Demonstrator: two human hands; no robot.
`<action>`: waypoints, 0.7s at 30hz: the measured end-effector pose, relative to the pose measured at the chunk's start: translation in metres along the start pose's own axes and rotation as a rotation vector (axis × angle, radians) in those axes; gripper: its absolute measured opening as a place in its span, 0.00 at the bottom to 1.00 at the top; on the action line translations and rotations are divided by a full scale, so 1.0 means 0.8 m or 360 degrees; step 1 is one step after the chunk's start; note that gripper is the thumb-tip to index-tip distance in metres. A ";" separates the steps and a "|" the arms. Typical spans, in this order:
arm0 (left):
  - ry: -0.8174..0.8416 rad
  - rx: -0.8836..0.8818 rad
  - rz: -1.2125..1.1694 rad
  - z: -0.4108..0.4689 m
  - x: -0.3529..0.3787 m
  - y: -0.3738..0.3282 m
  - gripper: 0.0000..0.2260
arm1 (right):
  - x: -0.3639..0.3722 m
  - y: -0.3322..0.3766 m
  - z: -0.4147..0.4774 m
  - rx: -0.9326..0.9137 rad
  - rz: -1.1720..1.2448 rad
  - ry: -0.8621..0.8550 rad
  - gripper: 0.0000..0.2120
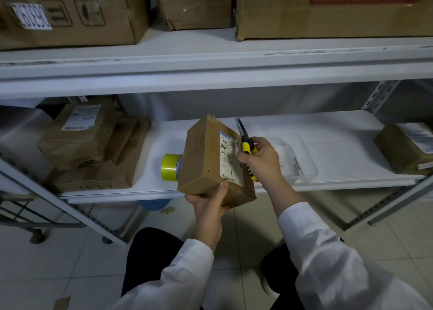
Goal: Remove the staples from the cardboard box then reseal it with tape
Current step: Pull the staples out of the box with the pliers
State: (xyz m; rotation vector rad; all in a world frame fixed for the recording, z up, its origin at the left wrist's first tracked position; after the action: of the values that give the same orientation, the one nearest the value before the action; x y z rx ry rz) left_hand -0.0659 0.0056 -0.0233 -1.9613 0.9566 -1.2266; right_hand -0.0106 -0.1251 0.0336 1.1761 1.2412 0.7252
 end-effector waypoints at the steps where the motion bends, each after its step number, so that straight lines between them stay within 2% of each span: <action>1: 0.0015 0.0011 0.0008 0.000 -0.001 -0.001 0.25 | 0.003 0.002 -0.001 -0.0015 -0.0003 0.0010 0.23; 4: 0.0047 0.0030 0.0062 -0.002 -0.005 0.000 0.24 | 0.013 0.005 -0.004 -0.0064 -0.0024 0.0069 0.23; 12: 0.0099 0.0064 0.0127 -0.003 -0.016 -0.002 0.33 | 0.026 0.011 -0.008 -0.0095 0.0017 0.0120 0.20; 17: 0.0100 0.0054 0.0068 -0.002 -0.016 -0.006 0.29 | 0.027 0.015 -0.011 -0.0145 0.0030 0.0141 0.16; 21: 0.0117 0.0037 0.0082 -0.001 -0.017 -0.006 0.33 | 0.030 0.018 -0.013 -0.0159 0.0020 0.0170 0.17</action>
State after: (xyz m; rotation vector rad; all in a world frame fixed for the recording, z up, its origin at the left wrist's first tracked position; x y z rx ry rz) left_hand -0.0699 0.0195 -0.0257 -1.8735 1.0188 -1.2824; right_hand -0.0129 -0.0959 0.0402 1.0757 1.2723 0.8591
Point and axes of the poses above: each hand's wrist, its own z-axis towards the middle knuckle, its own x-axis out of the palm, y = z × x, the point moved 3 cm from there along z, towards the middle knuckle, and after that the axes turned 3 degrees about y, right-handed, at the moved point
